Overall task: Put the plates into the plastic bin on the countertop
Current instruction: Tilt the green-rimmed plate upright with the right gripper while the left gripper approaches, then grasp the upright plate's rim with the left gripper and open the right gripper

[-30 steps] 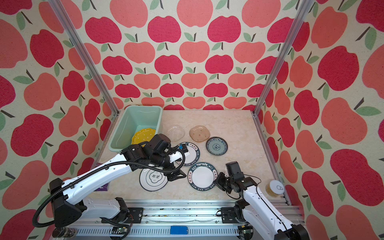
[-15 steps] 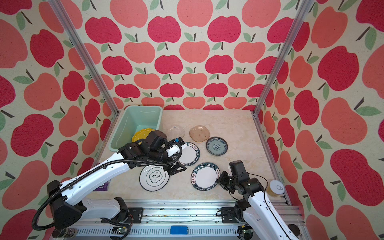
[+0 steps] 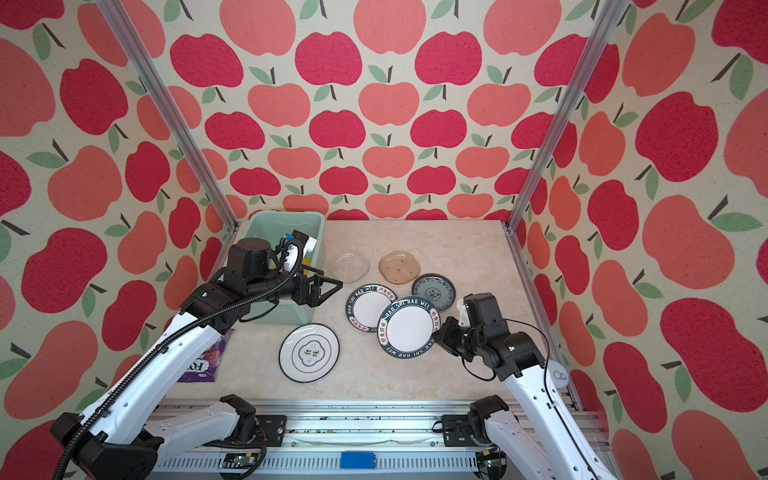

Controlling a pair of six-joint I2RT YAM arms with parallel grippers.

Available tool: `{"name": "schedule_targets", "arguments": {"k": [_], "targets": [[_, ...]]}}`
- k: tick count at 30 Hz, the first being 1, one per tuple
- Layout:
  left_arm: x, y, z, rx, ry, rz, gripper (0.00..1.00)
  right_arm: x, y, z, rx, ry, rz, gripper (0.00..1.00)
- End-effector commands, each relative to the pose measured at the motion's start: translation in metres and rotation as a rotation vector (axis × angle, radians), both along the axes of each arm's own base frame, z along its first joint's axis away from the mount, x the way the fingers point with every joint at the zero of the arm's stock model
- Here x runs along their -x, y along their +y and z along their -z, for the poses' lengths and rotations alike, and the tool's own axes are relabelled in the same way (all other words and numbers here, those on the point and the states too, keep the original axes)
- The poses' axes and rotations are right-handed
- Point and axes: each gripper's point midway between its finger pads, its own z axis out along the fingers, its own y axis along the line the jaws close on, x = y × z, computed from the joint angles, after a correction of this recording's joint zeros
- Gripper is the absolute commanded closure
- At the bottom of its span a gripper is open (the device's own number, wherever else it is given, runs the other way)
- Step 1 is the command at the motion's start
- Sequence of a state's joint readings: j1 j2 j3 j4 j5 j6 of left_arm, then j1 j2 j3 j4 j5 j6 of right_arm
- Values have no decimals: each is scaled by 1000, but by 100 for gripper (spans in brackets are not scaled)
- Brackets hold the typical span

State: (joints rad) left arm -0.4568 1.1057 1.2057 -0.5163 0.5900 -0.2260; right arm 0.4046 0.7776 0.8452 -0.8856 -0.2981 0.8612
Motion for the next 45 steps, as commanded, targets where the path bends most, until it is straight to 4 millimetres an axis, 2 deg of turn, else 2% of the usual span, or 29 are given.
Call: {"name": "schedule_targets", "arguments": {"k": [1,5,8,10,15,18,25,30,40,45], "targets": [[2,4,-22,147,83,22,7,-13,14,-43,-51,-120,-82,100],[-3,13,-29,258,214,9,10,-31,33,-84,-128,-206,-135,100],[-6,10,-28,318,327,28,14,-41,47,-112,-196,-265,-168,100],[-8,7,-25,332,385,34,16,-47,54,-126,-238,-293,-184,100],[-18,2,-21,359,444,21,18,-55,65,-147,-305,-331,-199,100],[-21,-1,-15,360,469,24,20,-56,73,-154,-332,-341,-216,100],[-22,-30,-12,358,467,97,24,-59,95,-160,-376,-348,-254,100],[-22,-46,-9,350,455,130,30,-60,102,-164,-405,-356,-259,100],[-26,-54,-15,399,443,130,73,-60,103,-159,-413,-346,-243,100],[-26,-54,-13,390,447,117,88,-62,103,-156,-409,-342,-235,100]]}}
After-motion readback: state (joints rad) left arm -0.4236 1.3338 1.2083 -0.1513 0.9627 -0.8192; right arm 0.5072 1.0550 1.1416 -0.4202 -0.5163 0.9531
